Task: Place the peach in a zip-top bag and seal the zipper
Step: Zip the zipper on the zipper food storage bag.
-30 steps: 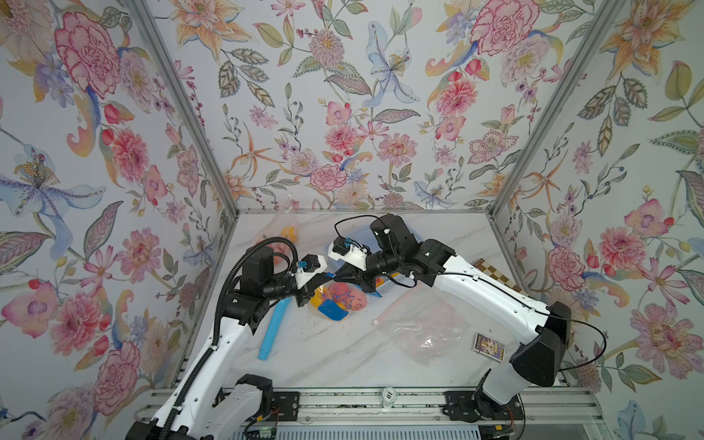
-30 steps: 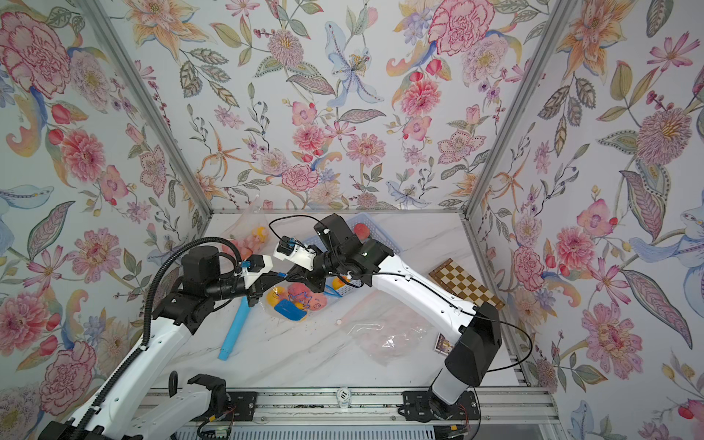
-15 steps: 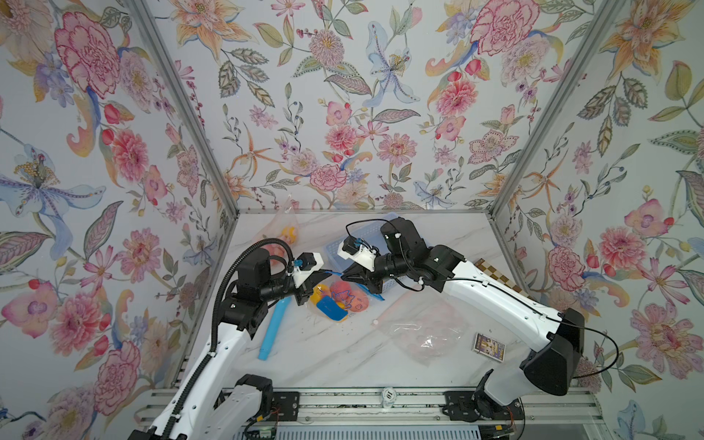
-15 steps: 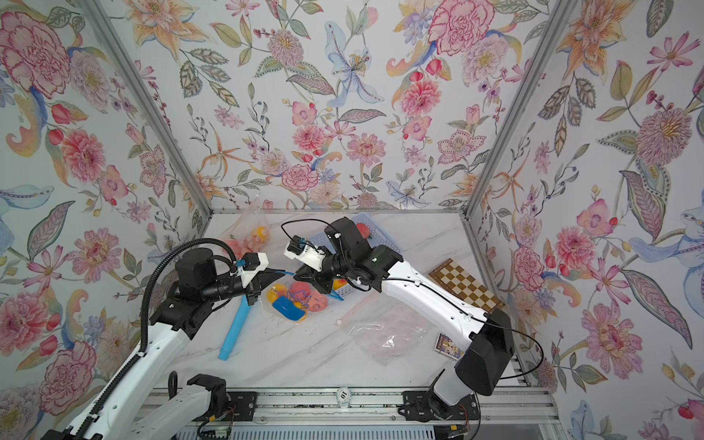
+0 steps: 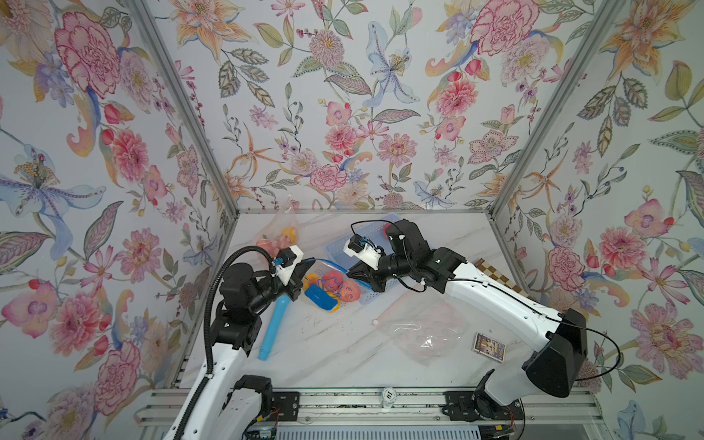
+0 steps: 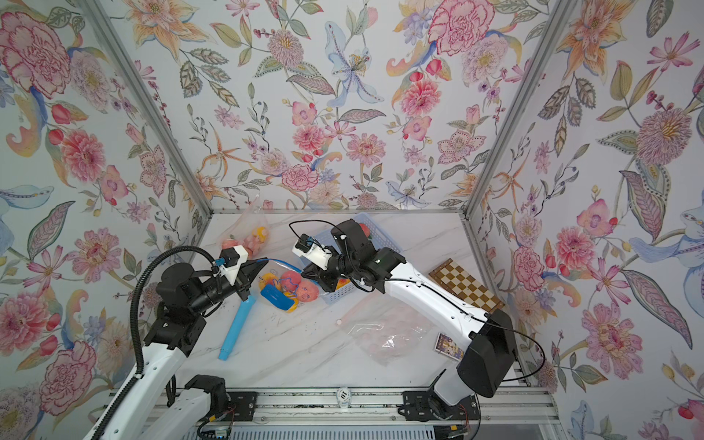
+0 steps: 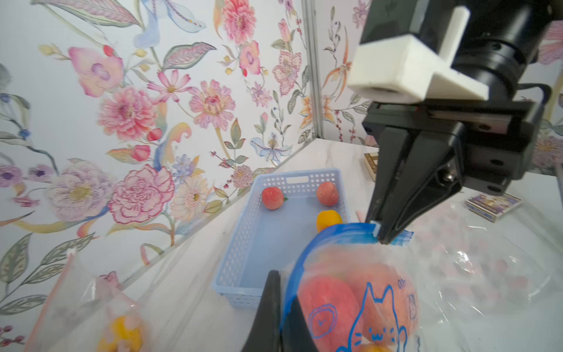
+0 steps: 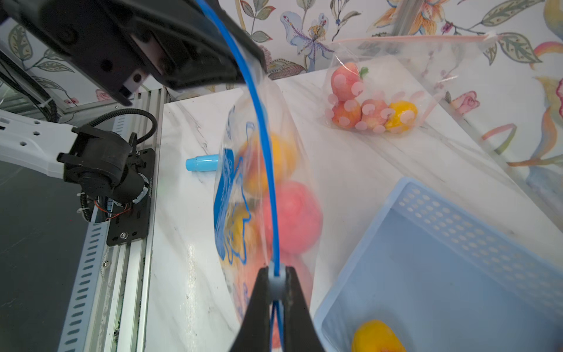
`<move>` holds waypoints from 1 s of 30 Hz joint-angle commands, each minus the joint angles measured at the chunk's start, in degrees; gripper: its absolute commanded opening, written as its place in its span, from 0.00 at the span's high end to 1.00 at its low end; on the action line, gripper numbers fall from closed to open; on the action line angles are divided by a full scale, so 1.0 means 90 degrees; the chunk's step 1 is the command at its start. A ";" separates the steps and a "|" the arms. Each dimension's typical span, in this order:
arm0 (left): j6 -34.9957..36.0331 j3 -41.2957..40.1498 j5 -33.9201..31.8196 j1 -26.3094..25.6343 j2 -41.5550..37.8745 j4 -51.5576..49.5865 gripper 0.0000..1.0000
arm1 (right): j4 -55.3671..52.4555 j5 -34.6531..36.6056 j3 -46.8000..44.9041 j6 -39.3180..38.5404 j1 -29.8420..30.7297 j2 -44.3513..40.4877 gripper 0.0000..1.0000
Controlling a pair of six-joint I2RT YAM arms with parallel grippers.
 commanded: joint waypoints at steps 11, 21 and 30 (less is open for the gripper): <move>-0.0858 -0.0178 -0.1531 0.0489 -0.0211 0.1188 1.00 | -0.0863 0.0594 -0.0416 0.0139 -0.0273 -0.0386 1.00; -0.0942 -0.0097 -0.0821 0.0766 -0.0123 0.1087 1.00 | -0.0865 0.0925 -0.0377 0.0151 -0.0331 -0.0386 1.00; -0.0623 0.0328 0.0913 0.0761 0.0144 0.0340 0.36 | -0.0916 0.1750 0.0138 -0.0286 0.0162 -0.0105 1.00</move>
